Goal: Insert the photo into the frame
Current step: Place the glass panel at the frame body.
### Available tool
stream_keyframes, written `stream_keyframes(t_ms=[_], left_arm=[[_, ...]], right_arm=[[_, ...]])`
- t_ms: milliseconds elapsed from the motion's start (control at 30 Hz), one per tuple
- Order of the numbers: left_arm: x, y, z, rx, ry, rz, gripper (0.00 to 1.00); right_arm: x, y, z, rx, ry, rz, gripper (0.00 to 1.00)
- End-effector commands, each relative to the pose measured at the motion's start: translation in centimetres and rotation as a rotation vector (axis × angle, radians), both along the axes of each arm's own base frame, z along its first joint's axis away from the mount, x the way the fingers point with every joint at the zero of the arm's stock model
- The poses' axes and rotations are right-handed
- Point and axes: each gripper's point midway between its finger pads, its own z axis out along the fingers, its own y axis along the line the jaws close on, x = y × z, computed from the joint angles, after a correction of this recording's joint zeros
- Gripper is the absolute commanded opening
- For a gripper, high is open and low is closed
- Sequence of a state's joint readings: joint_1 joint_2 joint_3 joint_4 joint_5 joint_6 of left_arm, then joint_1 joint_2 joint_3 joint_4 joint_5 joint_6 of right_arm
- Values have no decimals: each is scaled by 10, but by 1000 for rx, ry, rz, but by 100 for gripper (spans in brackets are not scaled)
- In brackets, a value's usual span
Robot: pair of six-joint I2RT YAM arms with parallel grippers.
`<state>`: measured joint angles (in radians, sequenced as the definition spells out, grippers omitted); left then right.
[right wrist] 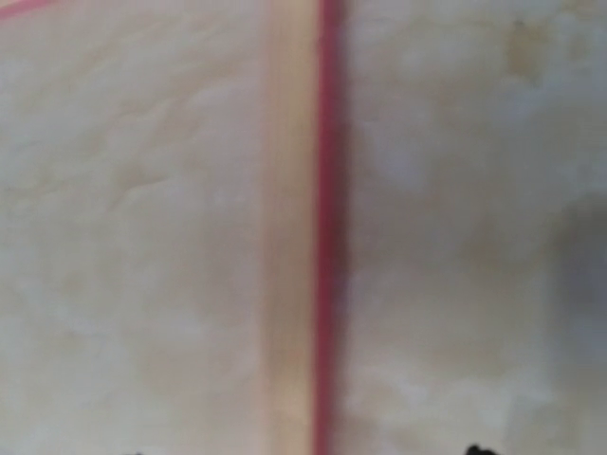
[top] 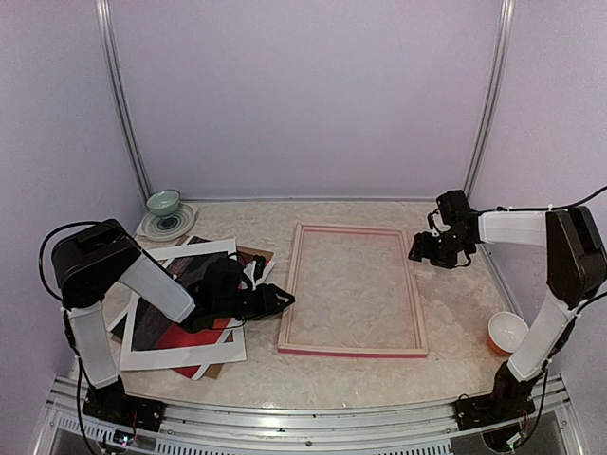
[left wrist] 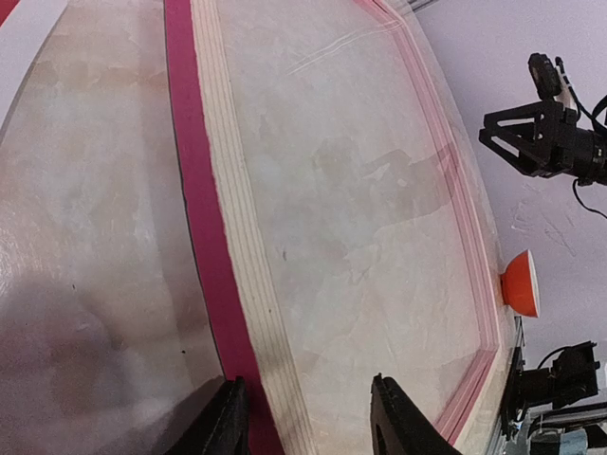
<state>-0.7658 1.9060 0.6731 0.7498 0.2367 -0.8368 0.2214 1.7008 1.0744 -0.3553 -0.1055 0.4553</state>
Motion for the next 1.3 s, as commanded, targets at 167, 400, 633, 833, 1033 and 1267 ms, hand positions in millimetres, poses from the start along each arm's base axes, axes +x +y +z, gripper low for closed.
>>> stream_keyframes(t_ms=[167, 400, 633, 833, 1033, 1267], left_arm=[[1, -6, 6, -23, -14, -18, 45], [2, -6, 7, -24, -13, -17, 45], [2, -7, 8, -26, -15, -20, 45], [2, -7, 8, -31, -15, -22, 45], [1, -8, 6, -32, -11, -26, 45], [-1, -9, 4, -35, -6, -27, 45]], right_arm=[[-8, -28, -22, -120, 42, -32, 68], [-9, -27, -41, -134, 84, -19, 67], [-9, -26, -53, -171, 106, -3, 67], [-9, -17, -56, -212, 112, 24, 67], [-10, -5, -63, -242, 128, 67, 67], [-10, -2, -63, -257, 129, 76, 67]])
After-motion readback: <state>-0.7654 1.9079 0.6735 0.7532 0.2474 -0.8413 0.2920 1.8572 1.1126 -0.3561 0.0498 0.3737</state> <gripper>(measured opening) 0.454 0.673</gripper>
